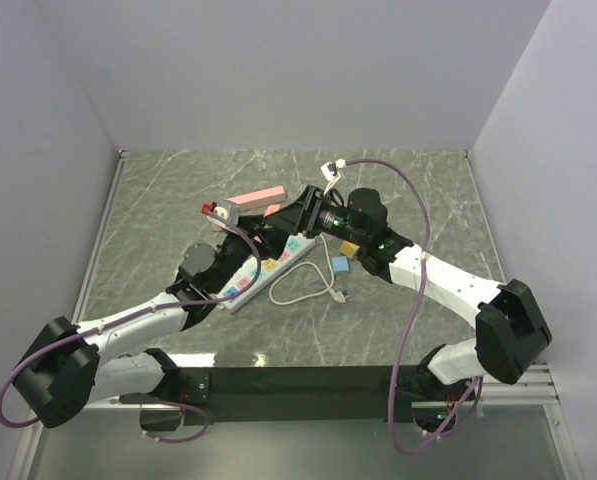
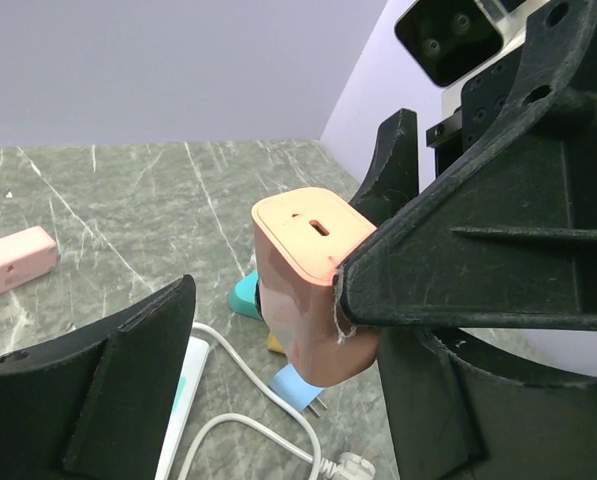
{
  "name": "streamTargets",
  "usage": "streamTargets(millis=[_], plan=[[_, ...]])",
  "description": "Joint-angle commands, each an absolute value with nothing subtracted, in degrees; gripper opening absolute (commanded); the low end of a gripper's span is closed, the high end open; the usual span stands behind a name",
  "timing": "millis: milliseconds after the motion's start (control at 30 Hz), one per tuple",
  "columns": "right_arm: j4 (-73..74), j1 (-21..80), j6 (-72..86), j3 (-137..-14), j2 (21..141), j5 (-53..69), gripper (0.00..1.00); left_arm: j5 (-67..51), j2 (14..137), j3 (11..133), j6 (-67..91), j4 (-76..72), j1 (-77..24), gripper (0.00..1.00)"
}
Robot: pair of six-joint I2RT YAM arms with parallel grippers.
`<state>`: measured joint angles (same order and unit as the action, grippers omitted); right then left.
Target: Insert the plug
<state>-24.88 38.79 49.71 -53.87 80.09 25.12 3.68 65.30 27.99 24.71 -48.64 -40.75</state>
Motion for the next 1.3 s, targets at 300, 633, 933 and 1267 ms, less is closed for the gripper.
streamTargets(millis=[300, 633, 933, 1267], plan=[[-28.03, 39.55, 53.00, -52.30, 80.95, 26.10, 0.13, 6.50, 63.37, 28.30, 19.78, -56.60, -41.57, 0.78], [-27.33, 39.81, 51.94, -52.73, 82.61, 27.24, 0.17, 3.09, 66.27, 30.32, 16.79, -58.01, -42.27, 0.39], [-24.26, 39.81, 46.95, -53.61, 82.89, 25.49, 0.29, -0.70, 66.01, 29.27, 14.33, -57.58, -42.45, 0.01], [-23.11, 36.74, 35.25, -51.86, 76.12, 24.60, 0.69, -13.88, 61.79, 28.92, 11.69, -49.93, -42.45, 0.01]])
